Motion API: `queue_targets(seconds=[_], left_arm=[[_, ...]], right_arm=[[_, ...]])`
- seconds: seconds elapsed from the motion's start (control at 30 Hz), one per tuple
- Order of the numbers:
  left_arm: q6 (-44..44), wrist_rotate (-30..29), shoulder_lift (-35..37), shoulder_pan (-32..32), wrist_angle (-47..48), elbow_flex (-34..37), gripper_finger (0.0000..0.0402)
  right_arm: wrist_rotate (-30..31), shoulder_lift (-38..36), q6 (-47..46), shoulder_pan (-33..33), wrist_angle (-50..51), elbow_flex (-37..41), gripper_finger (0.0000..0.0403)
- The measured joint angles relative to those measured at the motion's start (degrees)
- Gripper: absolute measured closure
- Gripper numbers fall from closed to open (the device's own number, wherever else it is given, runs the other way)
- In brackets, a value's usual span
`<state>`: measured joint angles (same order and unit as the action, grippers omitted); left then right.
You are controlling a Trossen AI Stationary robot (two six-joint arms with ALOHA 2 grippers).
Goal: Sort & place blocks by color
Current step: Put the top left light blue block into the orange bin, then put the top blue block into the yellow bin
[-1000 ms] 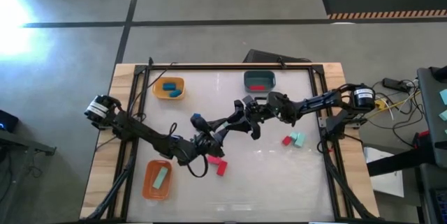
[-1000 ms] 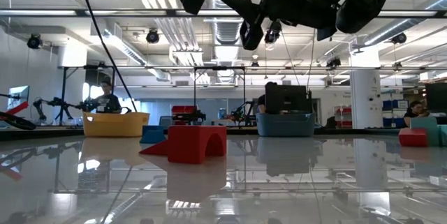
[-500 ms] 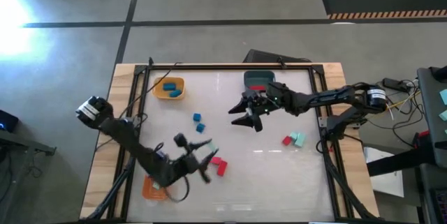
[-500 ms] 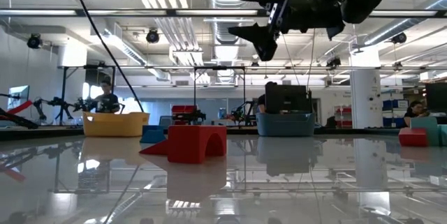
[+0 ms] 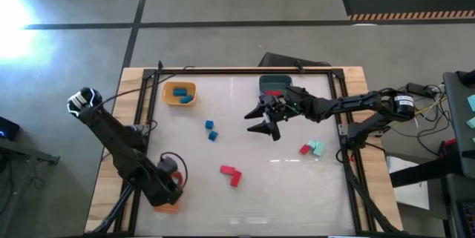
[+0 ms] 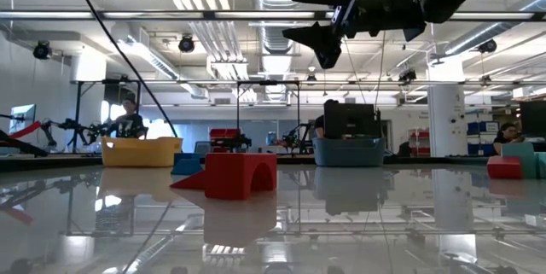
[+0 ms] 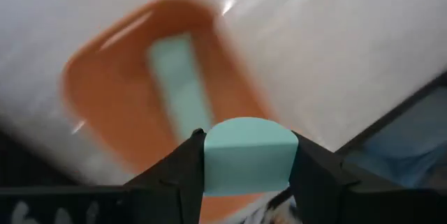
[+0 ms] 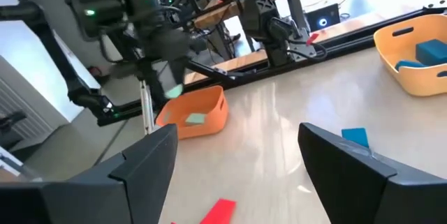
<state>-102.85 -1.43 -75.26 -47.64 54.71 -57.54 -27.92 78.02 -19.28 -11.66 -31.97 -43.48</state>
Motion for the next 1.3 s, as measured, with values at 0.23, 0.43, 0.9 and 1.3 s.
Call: queue_targets(seconds=[0.23, 0.43, 0.9, 1.3], left_arm=[[-0.6, 3.9, -0.7, 0.4, 0.4, 3.4, 0.0238], [-0.4, 4.1, -1.4, 0.8, 0.0, 4.1, 0.0193], [10.4, -12.9, -1.4, 6.1, -9.0, 1.6, 0.0174], [43.5, -16.7, -1.4, 26.8, -12.3, 3.3, 0.0174]], right_arm=[[0.0, 0.0, 0.6, 0.0, 0.0, 0.0, 0.0118], [0.1, 0.0, -0.2, -0.1, 0.1, 0.0, 0.0115], [-2.1, -2.2, -4.9, -0.1, 6.0, -0.2, 0.014], [11.7, -8.4, 6.9, -0.1, 27.2, -1.7, 0.0149]])
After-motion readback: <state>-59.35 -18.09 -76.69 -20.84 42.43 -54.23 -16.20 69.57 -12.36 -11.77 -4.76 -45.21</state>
